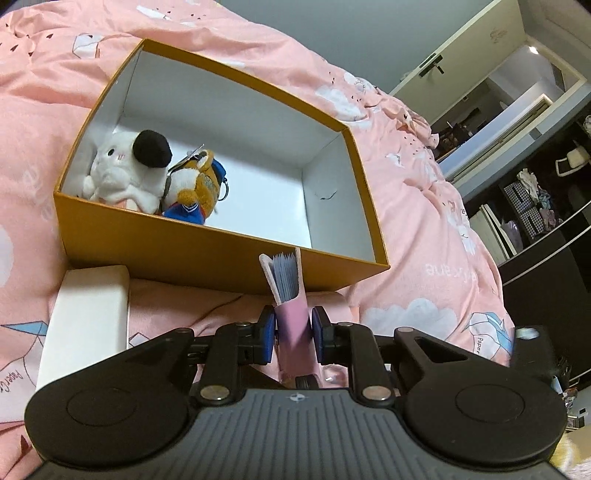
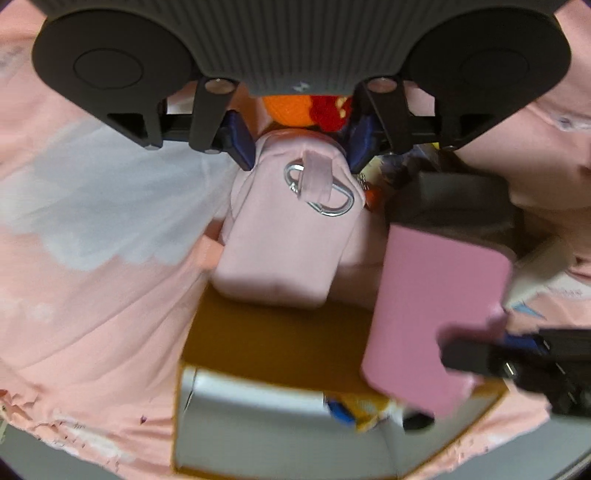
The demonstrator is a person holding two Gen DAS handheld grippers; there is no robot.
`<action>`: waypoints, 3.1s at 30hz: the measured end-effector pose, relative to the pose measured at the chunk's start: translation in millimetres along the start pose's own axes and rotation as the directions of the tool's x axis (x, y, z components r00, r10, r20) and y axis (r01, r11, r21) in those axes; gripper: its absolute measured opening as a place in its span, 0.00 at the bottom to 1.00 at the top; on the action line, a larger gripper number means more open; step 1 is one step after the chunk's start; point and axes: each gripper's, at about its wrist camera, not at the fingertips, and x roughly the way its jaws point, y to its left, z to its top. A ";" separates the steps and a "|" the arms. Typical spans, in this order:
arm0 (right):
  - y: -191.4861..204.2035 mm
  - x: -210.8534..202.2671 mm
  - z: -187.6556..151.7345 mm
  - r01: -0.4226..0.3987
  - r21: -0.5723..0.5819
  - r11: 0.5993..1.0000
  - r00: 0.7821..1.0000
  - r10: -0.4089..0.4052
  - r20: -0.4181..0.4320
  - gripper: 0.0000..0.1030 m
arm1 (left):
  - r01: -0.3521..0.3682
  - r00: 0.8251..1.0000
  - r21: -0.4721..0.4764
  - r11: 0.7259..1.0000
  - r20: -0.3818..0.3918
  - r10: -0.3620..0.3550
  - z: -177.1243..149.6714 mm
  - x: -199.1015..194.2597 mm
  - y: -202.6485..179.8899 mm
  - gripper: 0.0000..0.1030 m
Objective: Organize objects
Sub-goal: 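Grasp the small pink backpack by its top with the right tool, then carry card holder with left tool while right tool lowers backpack into box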
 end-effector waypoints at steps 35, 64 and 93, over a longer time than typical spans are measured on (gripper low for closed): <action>-42.2 -23.2 26.5 -0.127 0.154 0.980 0.976 0.095 0.198 0.69 | 0.012 0.999 0.102 0.995 -0.046 -0.007 -1.1 13.0 -5.3 0.22; -43.6 -87.7 59.0 -0.253 0.065 0.965 0.942 0.230 0.243 0.16 | 0.088 0.994 0.126 0.988 0.059 -0.096 36.6 -51.1 -19.9 0.22; -29.7 51.8 192.4 -0.014 -0.027 1.000 0.967 0.006 -0.253 0.16 | 0.015 0.999 0.199 0.980 -0.045 -0.007 99.6 48.3 14.2 0.22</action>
